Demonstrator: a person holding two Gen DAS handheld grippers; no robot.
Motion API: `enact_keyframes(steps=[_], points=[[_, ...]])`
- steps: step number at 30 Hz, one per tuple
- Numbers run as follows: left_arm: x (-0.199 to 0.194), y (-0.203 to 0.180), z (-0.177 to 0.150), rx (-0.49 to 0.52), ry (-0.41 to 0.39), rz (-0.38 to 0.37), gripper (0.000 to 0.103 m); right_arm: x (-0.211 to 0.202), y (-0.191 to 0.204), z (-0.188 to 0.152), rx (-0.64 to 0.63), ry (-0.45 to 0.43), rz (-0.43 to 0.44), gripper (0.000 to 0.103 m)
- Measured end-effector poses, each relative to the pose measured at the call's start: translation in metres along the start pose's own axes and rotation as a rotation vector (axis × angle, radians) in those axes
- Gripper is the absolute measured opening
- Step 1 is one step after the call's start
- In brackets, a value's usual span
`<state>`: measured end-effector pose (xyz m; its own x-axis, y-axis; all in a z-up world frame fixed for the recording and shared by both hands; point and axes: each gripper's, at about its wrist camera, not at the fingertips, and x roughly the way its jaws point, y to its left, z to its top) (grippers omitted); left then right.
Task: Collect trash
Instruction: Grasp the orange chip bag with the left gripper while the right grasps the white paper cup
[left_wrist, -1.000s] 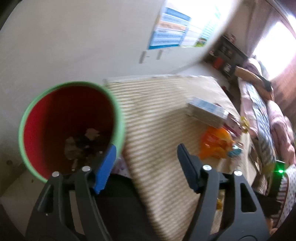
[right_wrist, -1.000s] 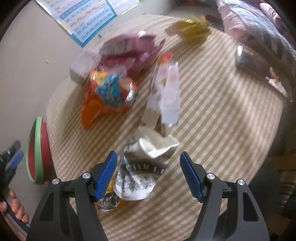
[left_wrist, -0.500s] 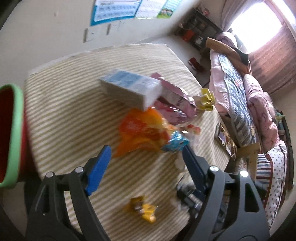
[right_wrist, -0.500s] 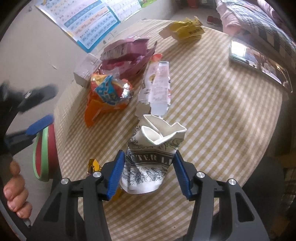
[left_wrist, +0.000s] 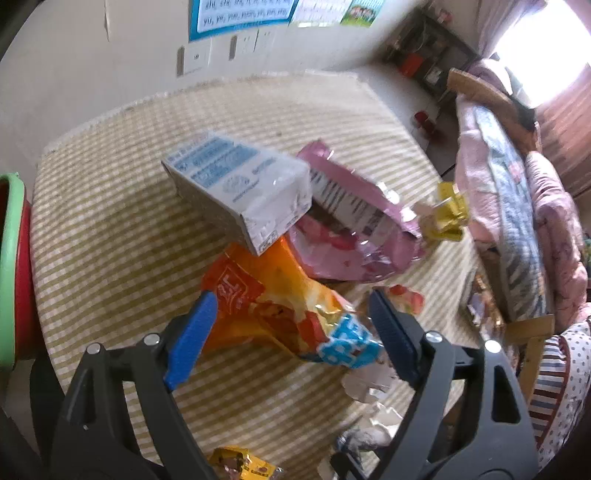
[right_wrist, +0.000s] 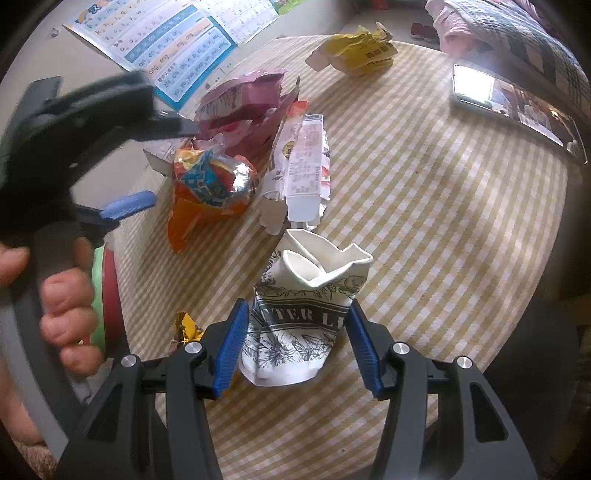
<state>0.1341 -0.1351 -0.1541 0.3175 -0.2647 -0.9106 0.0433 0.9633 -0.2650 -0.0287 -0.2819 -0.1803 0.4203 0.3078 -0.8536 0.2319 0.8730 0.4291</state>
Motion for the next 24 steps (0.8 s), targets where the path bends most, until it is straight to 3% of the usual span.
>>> enact_keyframes(steps=[4, 6, 9, 12, 13, 15, 17, 24], points=[[0.016, 0.01, -0.003, -0.083, 0.08, -0.029, 0.084, 0.001, -0.001, 0.002, 0.005, 0.002, -0.003, 0.053], [0.014, 0.006, -0.006, -0.037, 0.064, -0.022, 0.083, 0.0, -0.003, 0.002, 0.006, 0.002, -0.004, 0.053], [0.011, 0.001, -0.01, 0.044, 0.057, -0.021, 0.072, -0.001, -0.003, 0.002, 0.004, 0.002, -0.007, 0.053], [0.007, 0.003, -0.016, 0.071, 0.066, -0.06, 0.066, -0.001, -0.002, 0.001, 0.003, 0.0, -0.008, 0.053], [0.004, 0.005, -0.018, 0.078, 0.075, -0.089, 0.054, -0.001, -0.002, 0.001, 0.003, -0.001, -0.009, 0.053], [-0.004, 0.008, -0.023, 0.098, 0.08, -0.103, 0.048, 0.0, 0.0, 0.0, 0.003, -0.002, -0.012, 0.053], [-0.017, 0.01, -0.029, 0.156, 0.075, -0.118, 0.031, 0.0, 0.0, 0.0, 0.005, -0.002, -0.013, 0.053], [-0.032, 0.034, -0.043, 0.233, 0.076, -0.05, 0.031, 0.001, 0.006, -0.001, -0.01, 0.0, -0.019, 0.053]])
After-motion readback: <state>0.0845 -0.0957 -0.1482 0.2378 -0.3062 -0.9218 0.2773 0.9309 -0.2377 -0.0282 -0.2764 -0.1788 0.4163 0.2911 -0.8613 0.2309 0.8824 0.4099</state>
